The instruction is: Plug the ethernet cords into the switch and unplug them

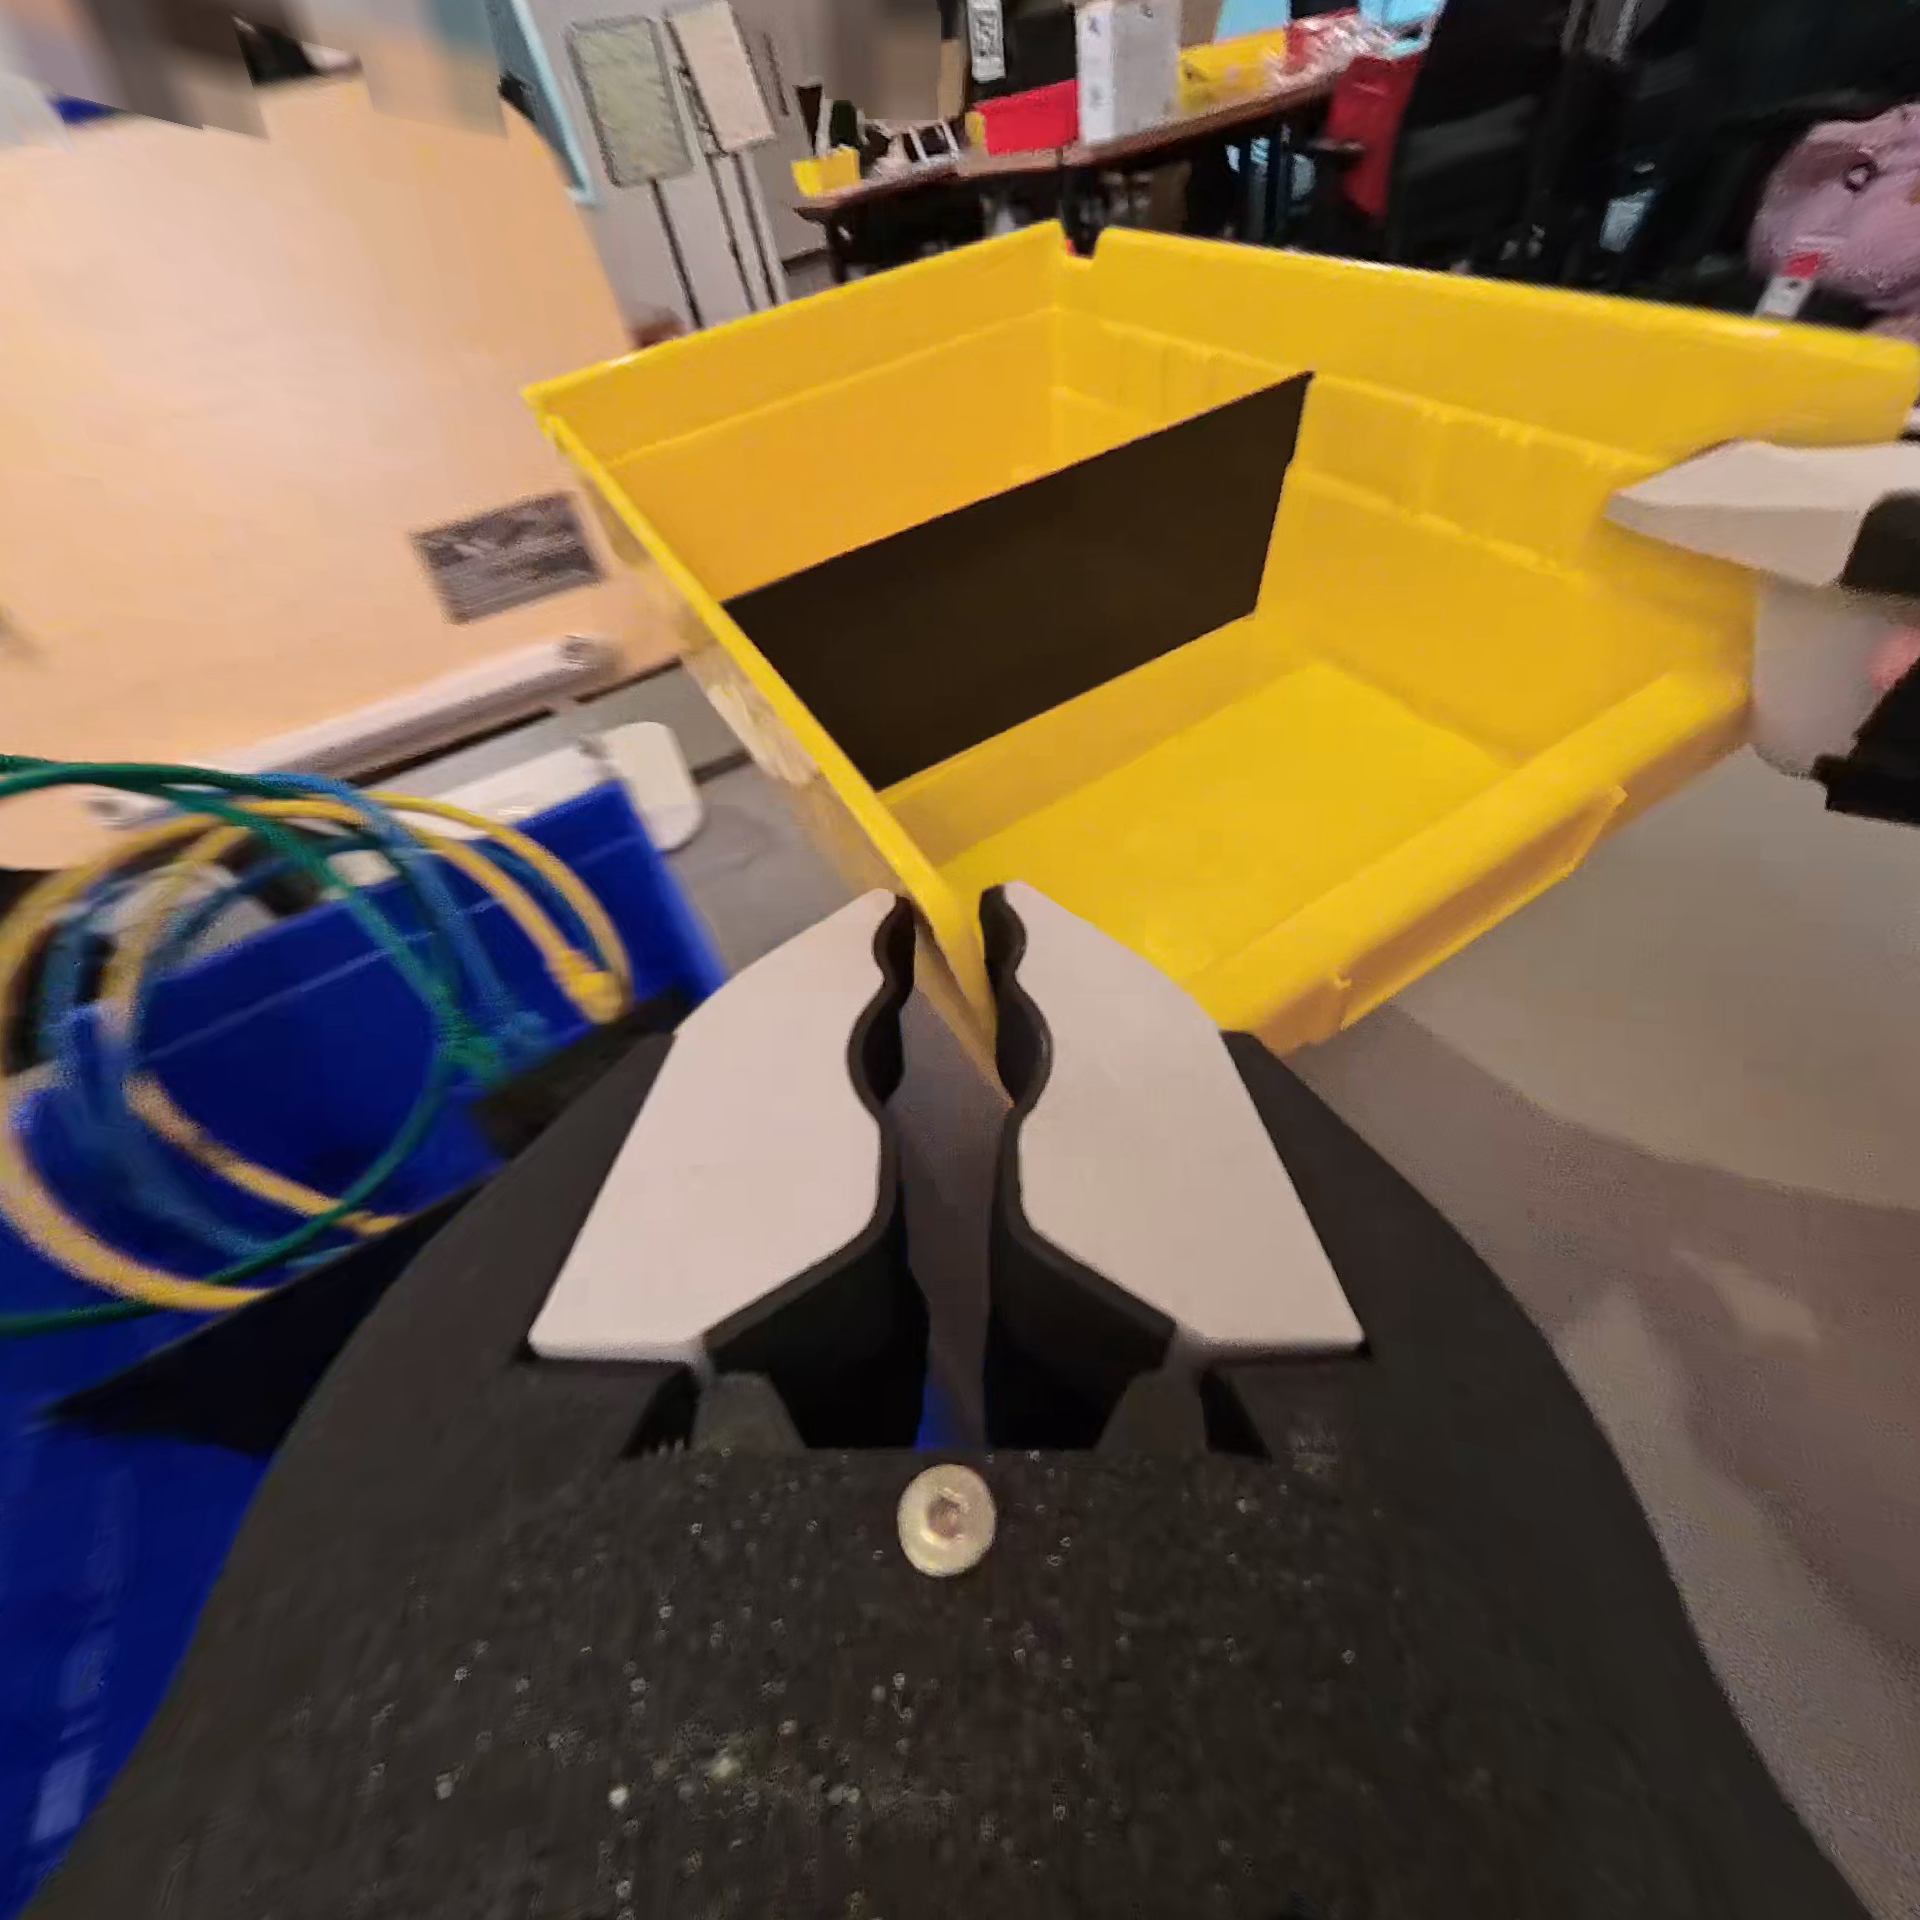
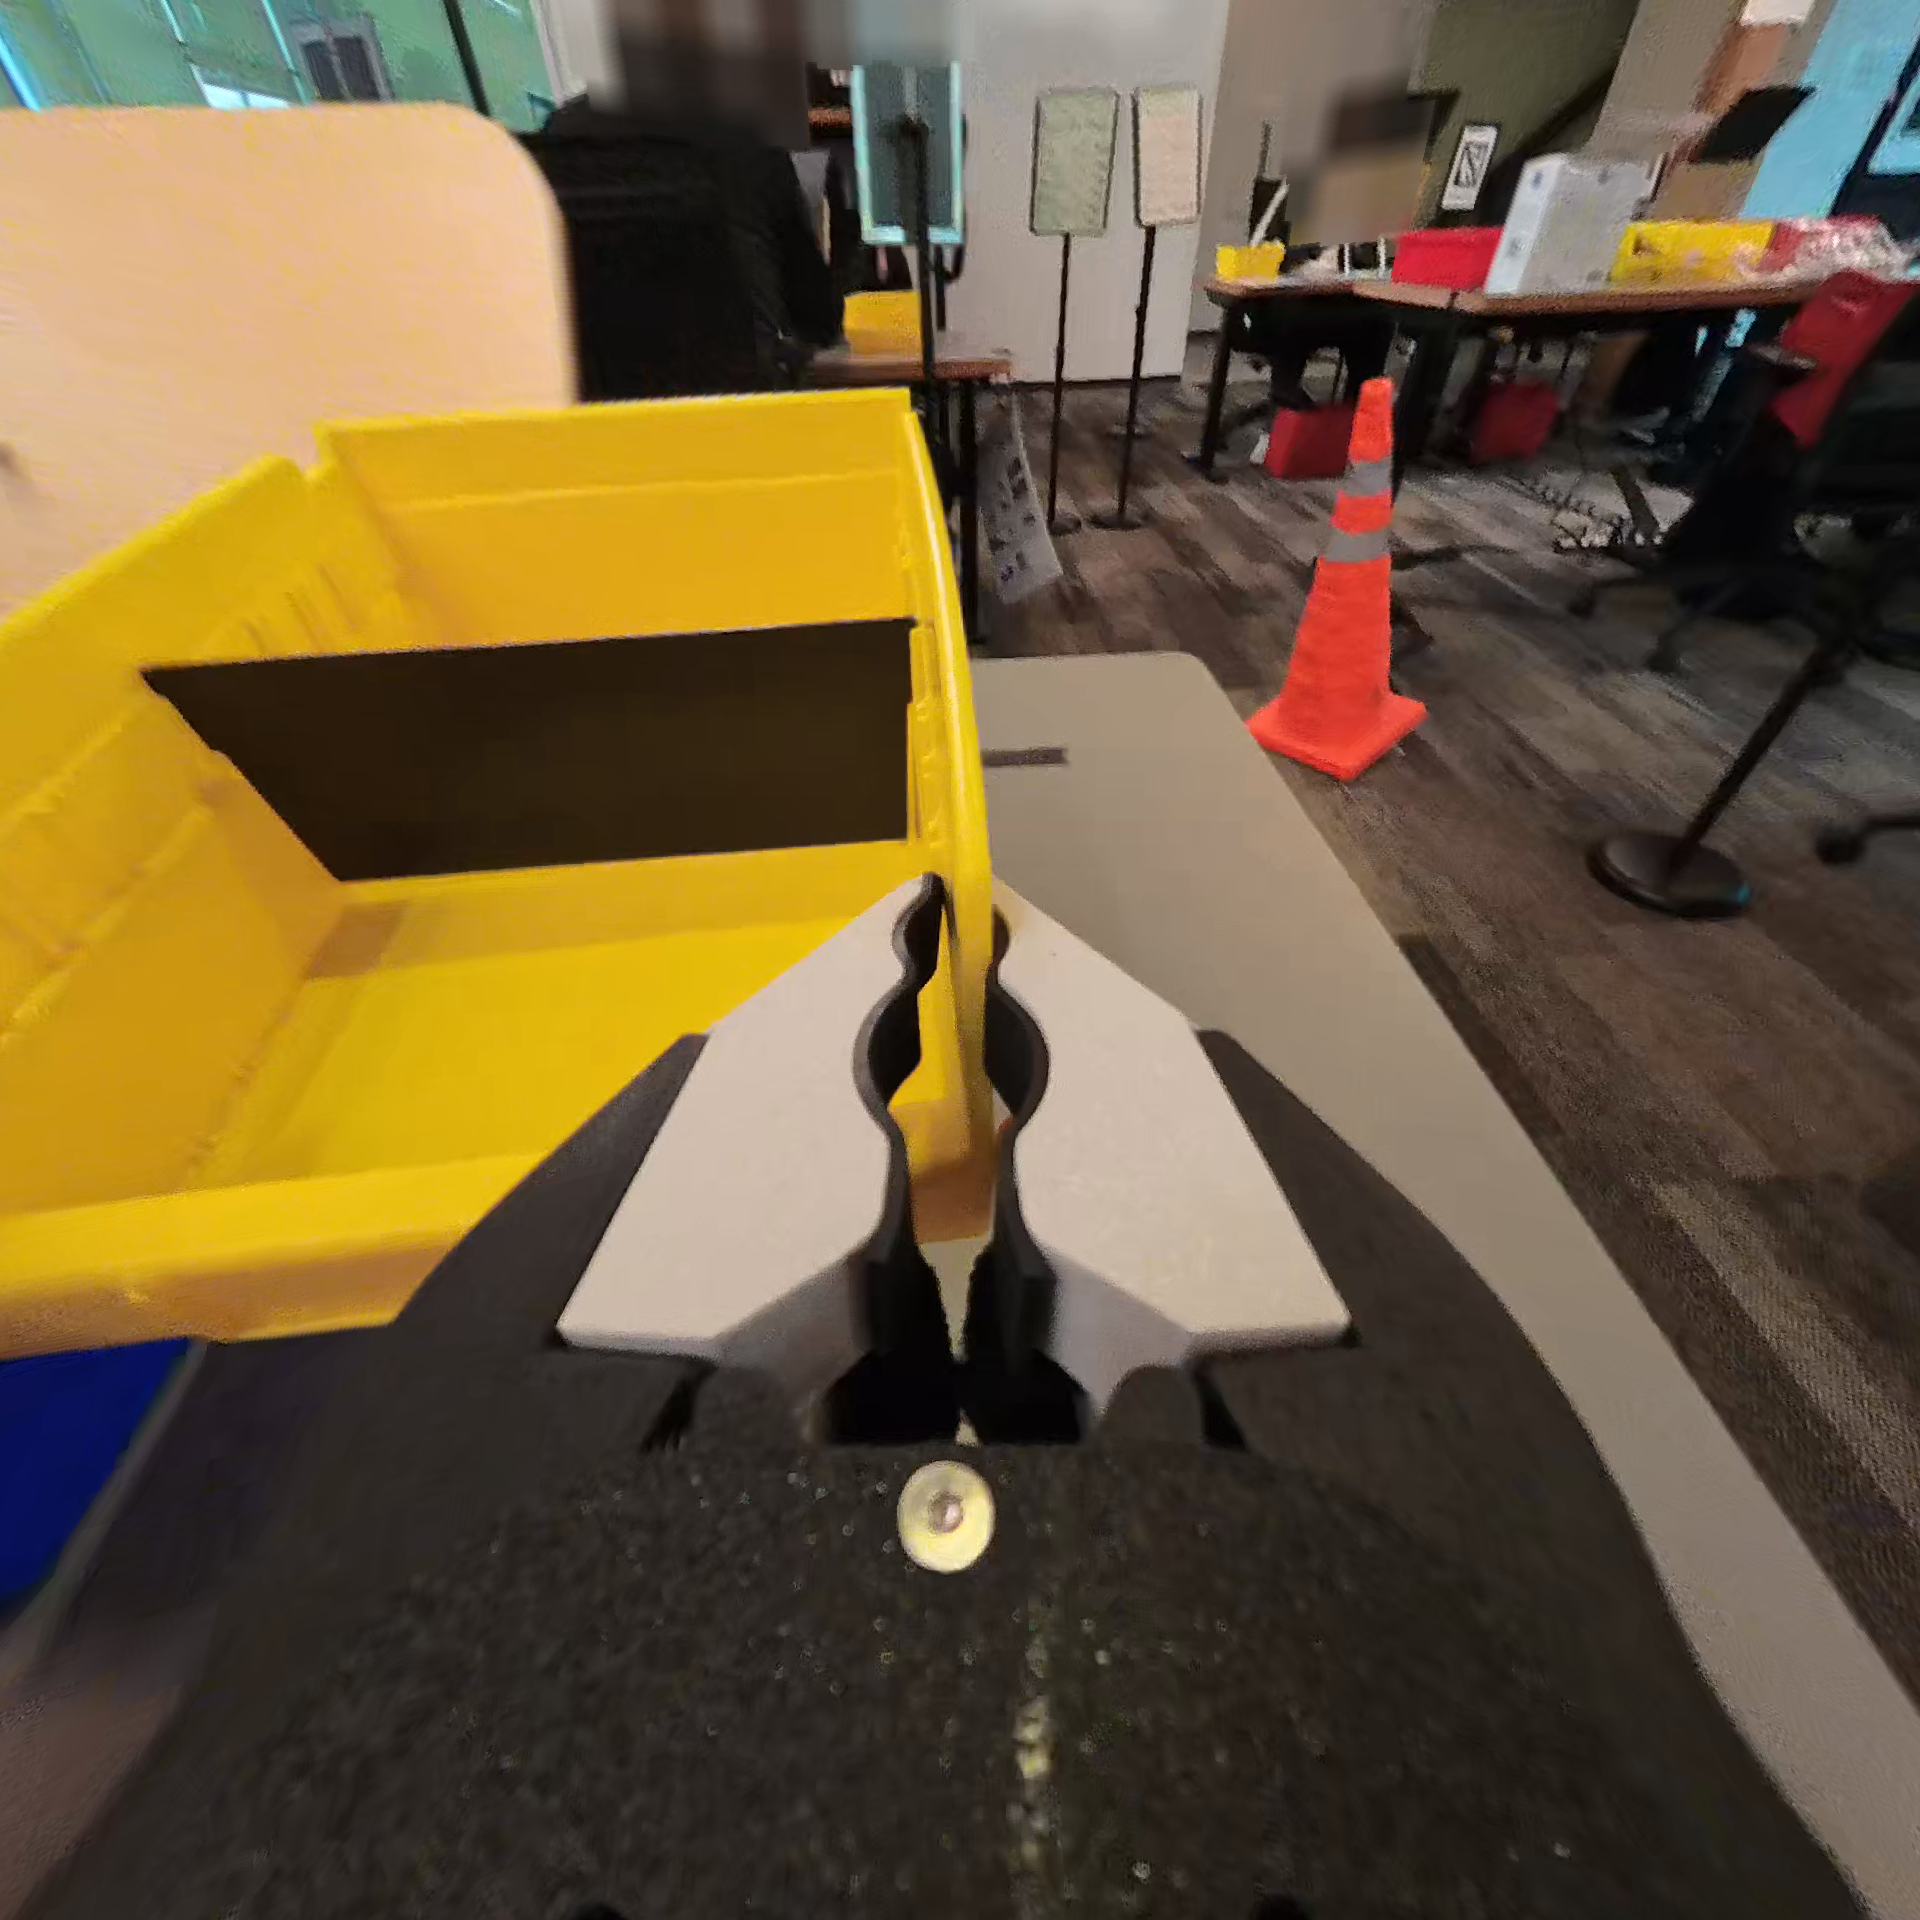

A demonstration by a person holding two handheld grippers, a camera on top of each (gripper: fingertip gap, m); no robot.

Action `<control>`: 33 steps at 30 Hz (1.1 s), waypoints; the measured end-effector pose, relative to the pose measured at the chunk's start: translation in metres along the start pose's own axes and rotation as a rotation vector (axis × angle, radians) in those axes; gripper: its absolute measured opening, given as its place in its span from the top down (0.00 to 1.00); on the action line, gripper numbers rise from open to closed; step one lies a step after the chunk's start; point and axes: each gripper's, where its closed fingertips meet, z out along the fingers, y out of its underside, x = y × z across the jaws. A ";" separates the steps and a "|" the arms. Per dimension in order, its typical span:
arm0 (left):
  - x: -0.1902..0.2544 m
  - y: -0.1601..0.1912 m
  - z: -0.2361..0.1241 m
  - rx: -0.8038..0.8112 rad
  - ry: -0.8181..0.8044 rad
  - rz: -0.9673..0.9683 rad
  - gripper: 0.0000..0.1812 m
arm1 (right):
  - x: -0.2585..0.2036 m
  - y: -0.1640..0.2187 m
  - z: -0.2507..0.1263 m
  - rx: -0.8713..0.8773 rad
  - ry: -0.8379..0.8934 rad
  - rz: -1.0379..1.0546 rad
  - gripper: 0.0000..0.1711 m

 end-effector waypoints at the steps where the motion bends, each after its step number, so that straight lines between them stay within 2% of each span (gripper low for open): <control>1: 0.016 0.006 0.010 -0.019 0.026 -0.006 0.93 | 0.017 0.007 0.002 -0.017 0.005 0.001 0.99; 5: 0.056 0.035 0.045 -0.100 0.089 -0.011 0.92 | 0.060 0.048 0.012 -0.099 0.034 0.005 0.99; 8: 0.061 0.054 0.063 -0.138 0.096 -0.034 0.93 | 0.069 0.080 0.022 -0.165 0.050 0.000 0.99; 11: 0.061 0.062 0.070 -0.147 0.094 -0.058 0.93 | 0.071 0.087 0.026 -0.180 0.070 -0.053 0.98; 13: 0.066 0.070 0.073 -0.189 0.127 -0.107 0.93 | 0.074 0.101 0.031 -0.252 0.077 -0.022 0.98; 18: 0.079 0.065 0.062 -0.194 0.247 -0.143 0.84 | 0.079 0.106 0.037 -0.248 0.086 0.008 0.96; 21: 0.065 0.040 0.036 -0.128 0.308 -0.166 0.82 | 0.076 0.107 0.036 -0.232 0.097 -0.027 0.96; 24: 0.027 0.018 -0.006 -0.063 0.342 -0.223 0.81 | 0.078 0.100 0.030 -0.212 0.132 -0.055 0.94; 28: -0.070 0.007 -0.076 0.050 0.202 -0.209 0.81 | 0.071 0.043 0.003 -0.029 0.202 -0.115 0.87; 30: -0.130 0.027 -0.102 0.033 0.018 -0.171 0.82 | 0.025 0.017 -0.007 0.038 0.096 -0.147 0.84; 32: -0.181 0.071 -0.117 -0.089 -0.152 -0.133 0.79 | -0.055 0.013 -0.014 0.032 -0.129 -0.152 0.83; 33: -0.194 0.095 -0.122 -0.164 -0.185 -0.149 0.75 | -0.100 0.020 -0.019 0.010 -0.258 -0.117 0.81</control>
